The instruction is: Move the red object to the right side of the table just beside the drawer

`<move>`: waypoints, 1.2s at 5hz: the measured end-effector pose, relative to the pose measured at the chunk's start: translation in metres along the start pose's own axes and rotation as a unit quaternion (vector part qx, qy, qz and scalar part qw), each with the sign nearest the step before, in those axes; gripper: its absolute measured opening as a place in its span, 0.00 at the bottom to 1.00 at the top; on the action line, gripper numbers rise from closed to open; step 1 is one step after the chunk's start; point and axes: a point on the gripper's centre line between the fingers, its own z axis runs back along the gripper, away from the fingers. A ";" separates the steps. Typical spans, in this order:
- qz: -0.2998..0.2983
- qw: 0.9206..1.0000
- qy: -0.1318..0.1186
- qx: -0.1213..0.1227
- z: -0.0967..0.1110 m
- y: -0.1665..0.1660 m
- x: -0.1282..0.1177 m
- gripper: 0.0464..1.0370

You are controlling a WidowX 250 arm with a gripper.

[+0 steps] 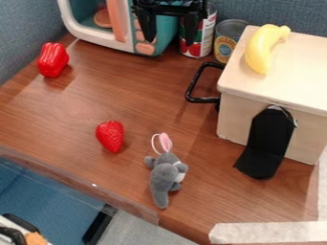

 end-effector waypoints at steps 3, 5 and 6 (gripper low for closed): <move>0.097 0.994 0.051 0.011 -0.026 0.099 0.022 0.96; 0.086 0.996 0.022 0.027 -0.036 0.195 0.025 0.96; 0.094 0.995 0.018 0.036 -0.049 0.225 0.022 0.96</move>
